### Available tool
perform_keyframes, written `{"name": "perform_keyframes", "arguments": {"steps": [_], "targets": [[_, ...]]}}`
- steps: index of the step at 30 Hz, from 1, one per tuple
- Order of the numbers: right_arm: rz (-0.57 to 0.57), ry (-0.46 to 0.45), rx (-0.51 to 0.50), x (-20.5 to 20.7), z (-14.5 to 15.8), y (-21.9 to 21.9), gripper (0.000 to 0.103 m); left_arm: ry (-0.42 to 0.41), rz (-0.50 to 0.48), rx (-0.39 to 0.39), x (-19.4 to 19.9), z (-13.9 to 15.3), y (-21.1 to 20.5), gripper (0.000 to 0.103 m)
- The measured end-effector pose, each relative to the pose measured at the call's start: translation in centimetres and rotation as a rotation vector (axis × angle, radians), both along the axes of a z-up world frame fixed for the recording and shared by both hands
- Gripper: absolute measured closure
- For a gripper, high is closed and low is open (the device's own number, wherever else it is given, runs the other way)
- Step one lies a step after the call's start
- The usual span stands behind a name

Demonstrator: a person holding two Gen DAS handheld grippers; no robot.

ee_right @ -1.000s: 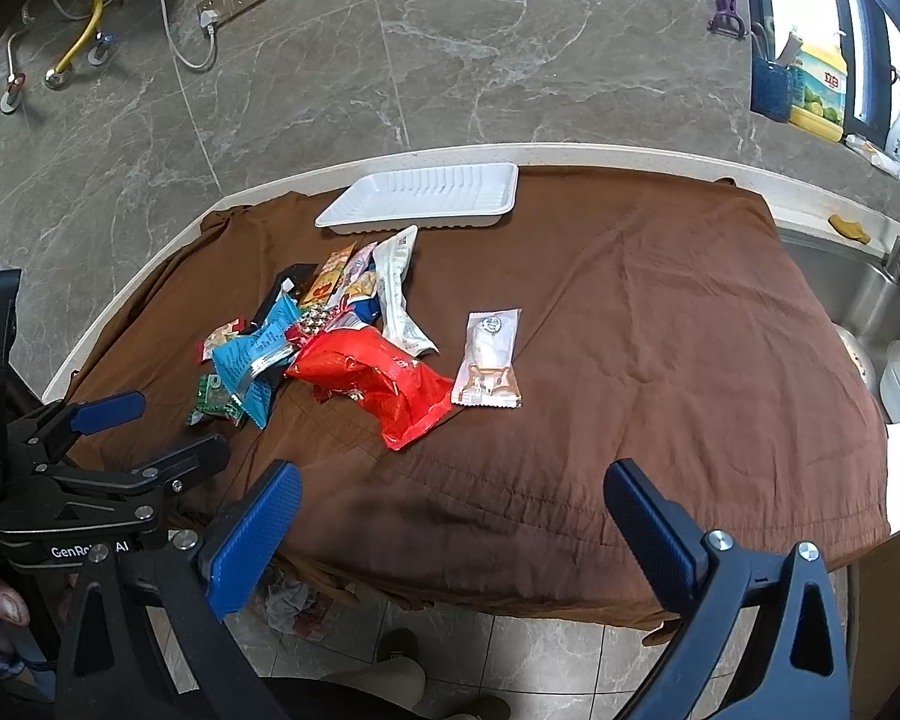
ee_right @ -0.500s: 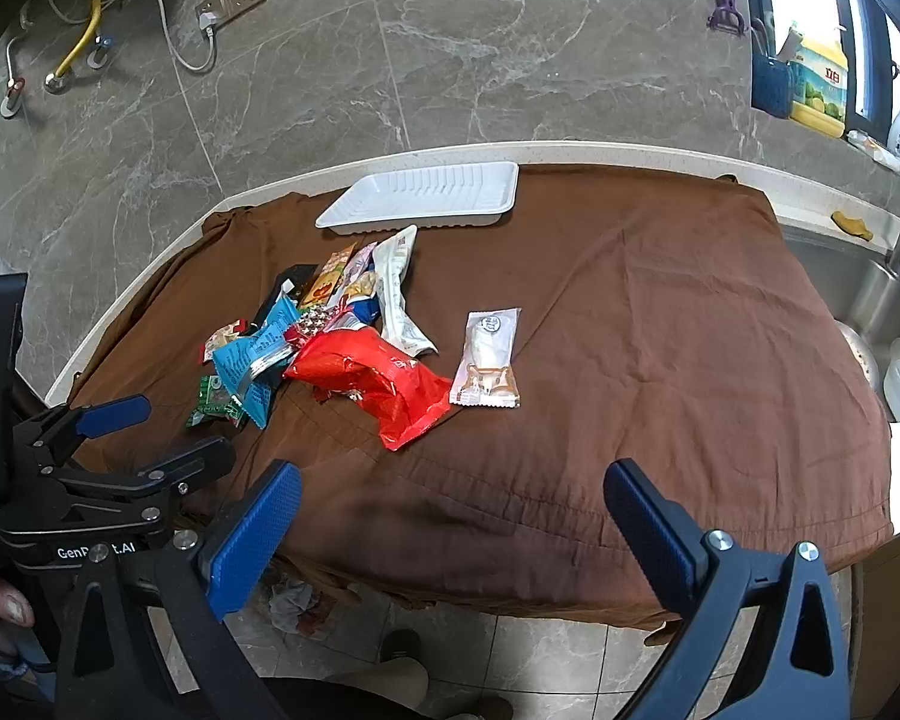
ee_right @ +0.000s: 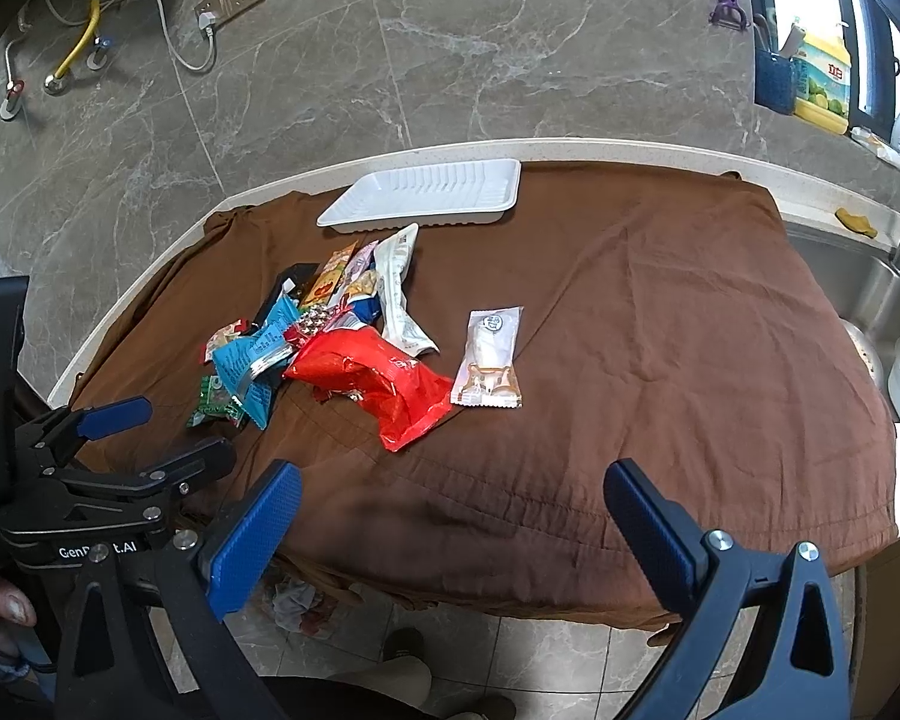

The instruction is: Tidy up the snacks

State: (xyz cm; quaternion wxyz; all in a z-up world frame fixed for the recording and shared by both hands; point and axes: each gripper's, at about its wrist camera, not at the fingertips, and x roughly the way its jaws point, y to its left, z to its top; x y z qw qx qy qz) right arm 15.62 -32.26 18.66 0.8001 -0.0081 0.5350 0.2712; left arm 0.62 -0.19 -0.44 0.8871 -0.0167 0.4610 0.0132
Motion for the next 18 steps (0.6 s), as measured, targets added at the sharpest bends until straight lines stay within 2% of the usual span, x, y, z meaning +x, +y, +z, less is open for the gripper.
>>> {"name": "perform_keyframes", "arguments": {"steps": [3, 7, 11, 18], "targets": [[0.004, 0.006, 0.006, 0.04, -0.05, 0.14, 0.000, -0.029, 0.004, -0.009, 0.09, -0.07, 0.11, 0.000], [0.009, 0.023, 0.017, 0.34, -0.20, 0.31, 0.000, 0.012, 0.018, -0.009, 0.14, -0.23, 0.24, 0.000], [0.011, 0.064, 0.031, 0.55, -0.52, 0.44, 0.000, 0.044, 0.026, -0.042, 0.08, -0.64, 0.32, 0.000], [0.045, 0.091, 0.069, 0.51, -0.94, 0.82, 0.000, 0.053, 0.028, -0.041, 0.17, -0.94, 0.60, 0.000]]}}
